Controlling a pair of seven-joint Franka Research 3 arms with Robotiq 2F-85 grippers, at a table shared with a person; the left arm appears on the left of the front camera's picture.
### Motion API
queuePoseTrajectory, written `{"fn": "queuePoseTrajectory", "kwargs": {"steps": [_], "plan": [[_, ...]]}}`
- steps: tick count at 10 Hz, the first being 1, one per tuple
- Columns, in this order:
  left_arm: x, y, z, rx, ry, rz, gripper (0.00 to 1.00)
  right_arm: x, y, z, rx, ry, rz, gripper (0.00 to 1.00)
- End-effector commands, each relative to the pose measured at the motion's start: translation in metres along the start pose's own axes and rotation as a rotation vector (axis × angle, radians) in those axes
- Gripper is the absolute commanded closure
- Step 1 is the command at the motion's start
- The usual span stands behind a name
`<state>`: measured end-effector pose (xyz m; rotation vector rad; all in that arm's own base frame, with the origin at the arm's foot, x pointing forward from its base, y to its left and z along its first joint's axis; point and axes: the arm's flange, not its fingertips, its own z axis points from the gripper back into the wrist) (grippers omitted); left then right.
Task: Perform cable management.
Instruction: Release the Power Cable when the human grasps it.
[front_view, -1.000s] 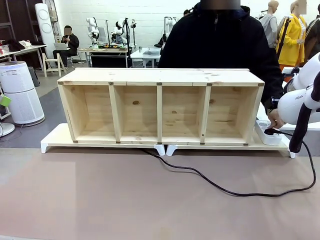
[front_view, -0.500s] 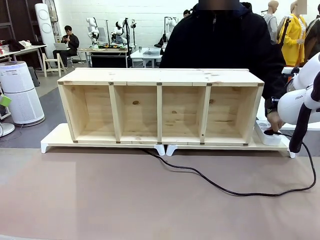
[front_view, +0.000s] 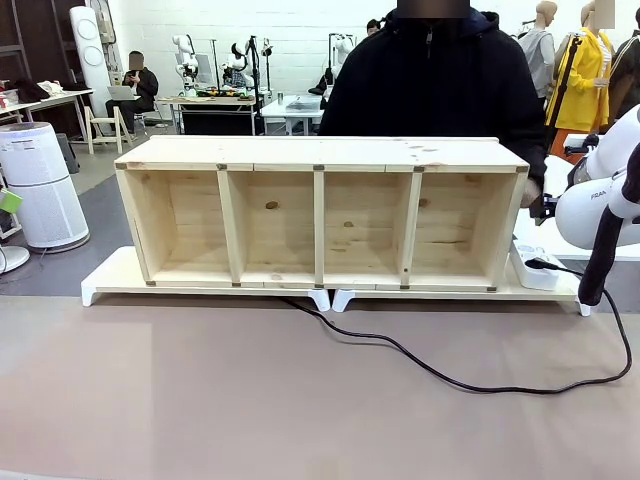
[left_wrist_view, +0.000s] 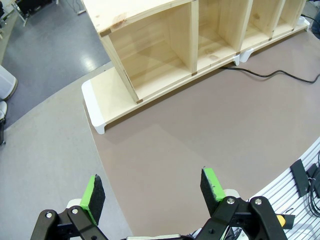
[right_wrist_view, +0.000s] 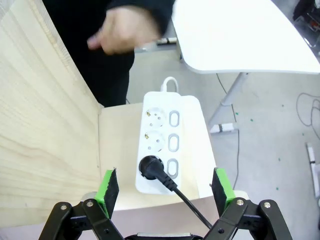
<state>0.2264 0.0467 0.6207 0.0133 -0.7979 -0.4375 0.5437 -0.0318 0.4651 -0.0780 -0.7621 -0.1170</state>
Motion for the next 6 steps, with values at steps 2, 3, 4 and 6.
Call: {"fn": "queuePoseTrajectory", "kwargs": {"steps": [2, 3, 4, 6], "plan": [[0.0012, 0.0014, -0.0015, 0.013, -0.002, 0.014, 0.00, -0.0007, 0.0010, -0.0005, 0.000, 0.009, 0.004, 0.04], [0.0012, 0.0014, -0.0015, 0.013, -0.002, 0.014, 0.00, -0.0007, 0.0010, -0.0005, 0.000, 0.009, 0.004, 0.04], [0.0012, 0.0014, -0.0015, 0.013, -0.002, 0.014, 0.00, -0.0007, 0.0010, -0.0005, 0.000, 0.009, 0.004, 0.04], [0.0012, 0.0014, -0.0015, 0.013, -0.002, 0.014, 0.00, -0.0007, 0.0010, -0.0005, 0.000, 0.009, 0.004, 0.04]]}}
